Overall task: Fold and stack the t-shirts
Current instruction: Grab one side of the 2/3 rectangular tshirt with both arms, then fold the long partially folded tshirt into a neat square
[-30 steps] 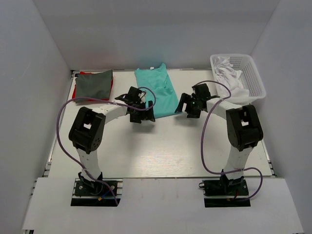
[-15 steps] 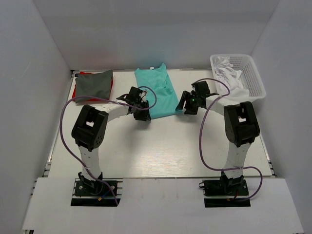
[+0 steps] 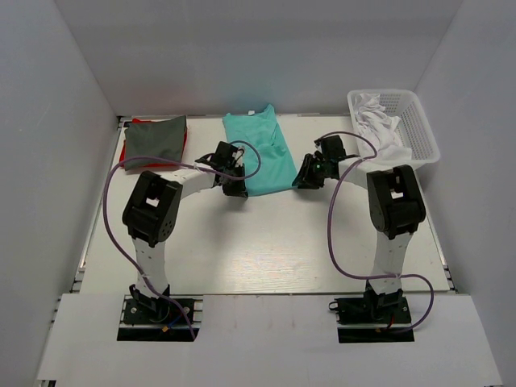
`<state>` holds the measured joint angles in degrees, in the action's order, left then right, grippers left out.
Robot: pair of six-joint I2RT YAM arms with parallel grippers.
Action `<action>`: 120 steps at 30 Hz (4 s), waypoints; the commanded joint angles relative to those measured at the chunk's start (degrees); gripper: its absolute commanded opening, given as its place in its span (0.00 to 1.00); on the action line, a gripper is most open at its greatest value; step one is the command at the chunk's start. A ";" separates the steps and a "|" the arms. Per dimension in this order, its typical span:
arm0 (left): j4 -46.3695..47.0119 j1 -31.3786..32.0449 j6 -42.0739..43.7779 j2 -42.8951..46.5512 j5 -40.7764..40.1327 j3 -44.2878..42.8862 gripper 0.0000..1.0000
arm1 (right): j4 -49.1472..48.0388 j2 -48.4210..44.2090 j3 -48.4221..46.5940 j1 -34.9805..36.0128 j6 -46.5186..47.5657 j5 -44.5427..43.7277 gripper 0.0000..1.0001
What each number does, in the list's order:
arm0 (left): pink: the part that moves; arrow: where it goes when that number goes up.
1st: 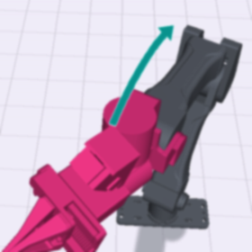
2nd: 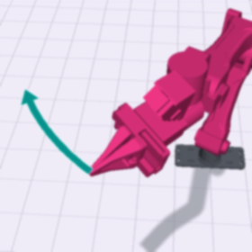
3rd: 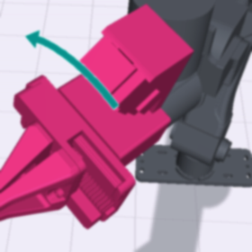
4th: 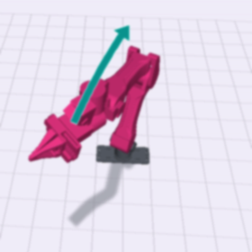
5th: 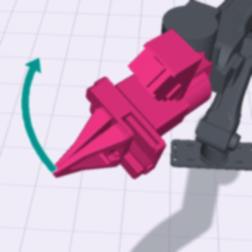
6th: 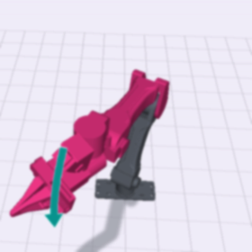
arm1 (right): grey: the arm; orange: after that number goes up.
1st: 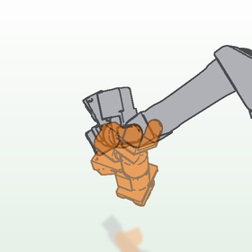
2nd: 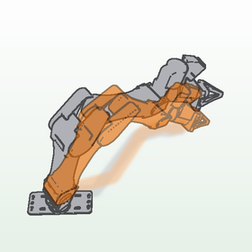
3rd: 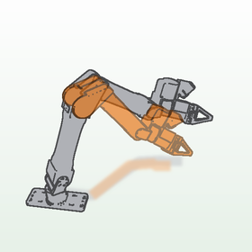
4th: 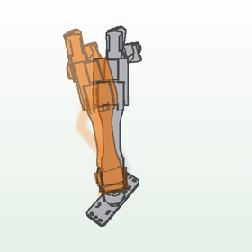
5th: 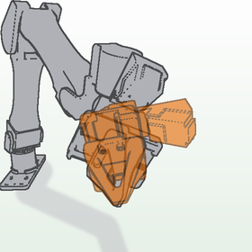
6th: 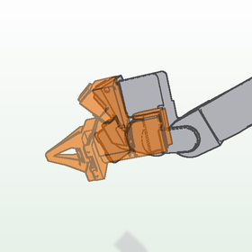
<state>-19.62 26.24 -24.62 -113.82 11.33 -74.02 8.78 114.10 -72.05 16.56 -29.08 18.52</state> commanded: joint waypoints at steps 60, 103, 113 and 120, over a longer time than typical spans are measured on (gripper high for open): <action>-15.89 5.23 -12.82 37.53 14.43 15.04 0.00 | 16.12 -40.46 8.95 0.23 -1.51 6.00 0.00; -0.60 -6.11 -19.16 25.23 -4.83 15.14 1.00 | 2.30 -1.94 -16.37 3.22 6.40 14.08 0.90; -1.21 -2.60 -14.75 30.75 2.39 13.38 1.00 | 4.15 -14.78 -5.39 3.22 7.37 8.45 0.90; 9.83 -2.07 -11.85 29.03 12.12 13.98 1.00 | -6.74 -13.13 -2.83 4.10 2.20 20.31 0.90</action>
<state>-16.80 24.12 -38.17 -83.61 17.23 -59.33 8.16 98.87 -75.20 19.86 -24.64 33.28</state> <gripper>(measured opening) 0.993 0.900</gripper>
